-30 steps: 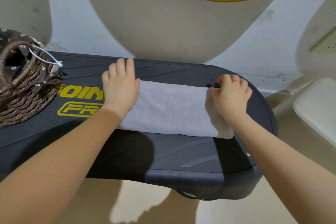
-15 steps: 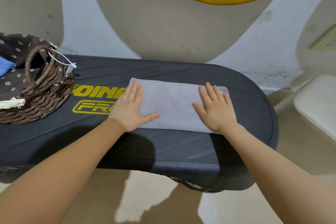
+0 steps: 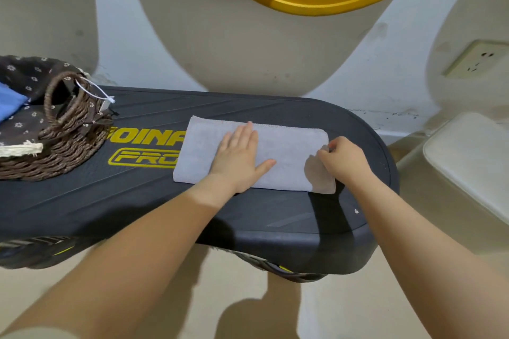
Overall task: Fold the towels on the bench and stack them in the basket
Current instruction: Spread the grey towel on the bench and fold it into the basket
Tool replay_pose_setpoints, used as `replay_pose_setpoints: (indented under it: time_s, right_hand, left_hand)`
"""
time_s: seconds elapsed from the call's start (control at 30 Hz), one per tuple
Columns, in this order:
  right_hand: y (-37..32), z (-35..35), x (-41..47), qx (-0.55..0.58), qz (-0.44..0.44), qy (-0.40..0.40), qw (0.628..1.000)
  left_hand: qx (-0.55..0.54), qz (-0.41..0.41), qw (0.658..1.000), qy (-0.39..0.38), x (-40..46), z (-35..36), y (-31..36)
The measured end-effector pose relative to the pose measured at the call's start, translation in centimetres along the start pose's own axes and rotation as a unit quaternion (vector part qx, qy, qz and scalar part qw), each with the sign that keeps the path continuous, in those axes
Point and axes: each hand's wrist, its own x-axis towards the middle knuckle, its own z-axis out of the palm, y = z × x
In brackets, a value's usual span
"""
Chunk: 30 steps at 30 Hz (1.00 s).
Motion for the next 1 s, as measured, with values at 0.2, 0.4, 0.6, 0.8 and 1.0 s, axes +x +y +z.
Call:
replay_pose_setpoints:
  time_s: [0.2, 0.4, 0.6, 0.8, 1.0]
  right_hand:
    - [0.7, 0.6, -0.2, 0.118, 0.064, -0.028, 0.991]
    - [0.0, 0.3, -0.1, 0.183, 0.108, -0.109, 0.971]
    - [-1.0, -0.3, -0.8, 0.263, 0.104, -0.144, 0.948]
    - [-5.5, 0.8, -2.1, 0.244, -0.043, -0.039, 0.968]
    - [-10.6, 4.3, -3.4, 0.11, -0.116, -0.062, 0.985]
  left_hand:
    - [-0.021, 0.091, 0.995, -0.04, 2.0, 1.2, 3.8]
    - [0.007, 0.099, 0.994, -0.044, 2.1, 2.2, 3.7]
    - [-0.024, 0.106, 0.993, -0.055, 2.2, 1.9, 3.3]
    - [-0.307, 0.061, 0.949, 0.03, 1.4, -0.1, 0.3]
    - [-0.577, -0.082, 0.812, 0.045, 0.0, -0.7, -3.3]
